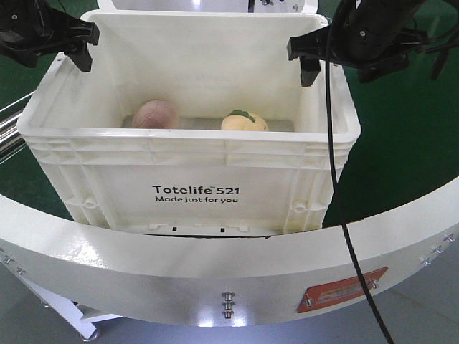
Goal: Place moving items into box and shelve
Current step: 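Lower both grippers onto the tote's side rims and grip them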
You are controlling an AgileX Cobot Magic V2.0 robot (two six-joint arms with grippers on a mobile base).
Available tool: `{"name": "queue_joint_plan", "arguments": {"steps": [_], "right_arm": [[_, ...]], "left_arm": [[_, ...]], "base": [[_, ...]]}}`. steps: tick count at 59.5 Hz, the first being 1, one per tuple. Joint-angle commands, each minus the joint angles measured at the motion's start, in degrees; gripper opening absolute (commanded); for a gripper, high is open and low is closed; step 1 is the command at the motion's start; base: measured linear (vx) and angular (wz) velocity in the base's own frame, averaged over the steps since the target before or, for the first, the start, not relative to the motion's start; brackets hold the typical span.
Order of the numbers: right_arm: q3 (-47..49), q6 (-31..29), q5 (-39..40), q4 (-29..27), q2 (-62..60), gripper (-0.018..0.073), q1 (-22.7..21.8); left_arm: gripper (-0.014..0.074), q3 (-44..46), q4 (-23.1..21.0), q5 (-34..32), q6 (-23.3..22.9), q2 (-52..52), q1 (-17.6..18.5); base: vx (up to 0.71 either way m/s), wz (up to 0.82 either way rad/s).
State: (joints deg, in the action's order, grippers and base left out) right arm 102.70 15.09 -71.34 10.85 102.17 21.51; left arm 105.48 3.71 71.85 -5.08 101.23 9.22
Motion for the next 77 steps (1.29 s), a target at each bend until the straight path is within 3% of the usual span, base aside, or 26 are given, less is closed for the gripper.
{"name": "queue_joint_plan", "arguments": {"steps": [1, 39, 62, 77], "right_arm": [[2.0, 0.3, 1.6, 0.9, -2.1, 0.0588, -0.2], [2.0, 5.4, 3.1, 1.7, 0.4, 0.0582, -0.4], [2.0, 6.4, 3.3, 2.4, 0.4, 0.0494, -0.4], [1.9, 6.4, 2.5, 2.4, 0.4, 0.0480, -0.4]], "left_arm": [[0.0593, 1.9, 0.2, -0.7, -0.1, -2.2, 0.2], [0.0594, 1.9, -1.1, -0.7, -0.2, 0.1, 0.2], [0.0594, 1.9, -1.6, -0.7, -0.1, 1.1, 0.2], [0.0594, 1.8, -5.0, -0.7, 0.4, 1.3, 0.2]], "base": [[0.00, 0.00], [0.00, 0.00], [0.00, 0.00], [0.00, 0.00]]}}
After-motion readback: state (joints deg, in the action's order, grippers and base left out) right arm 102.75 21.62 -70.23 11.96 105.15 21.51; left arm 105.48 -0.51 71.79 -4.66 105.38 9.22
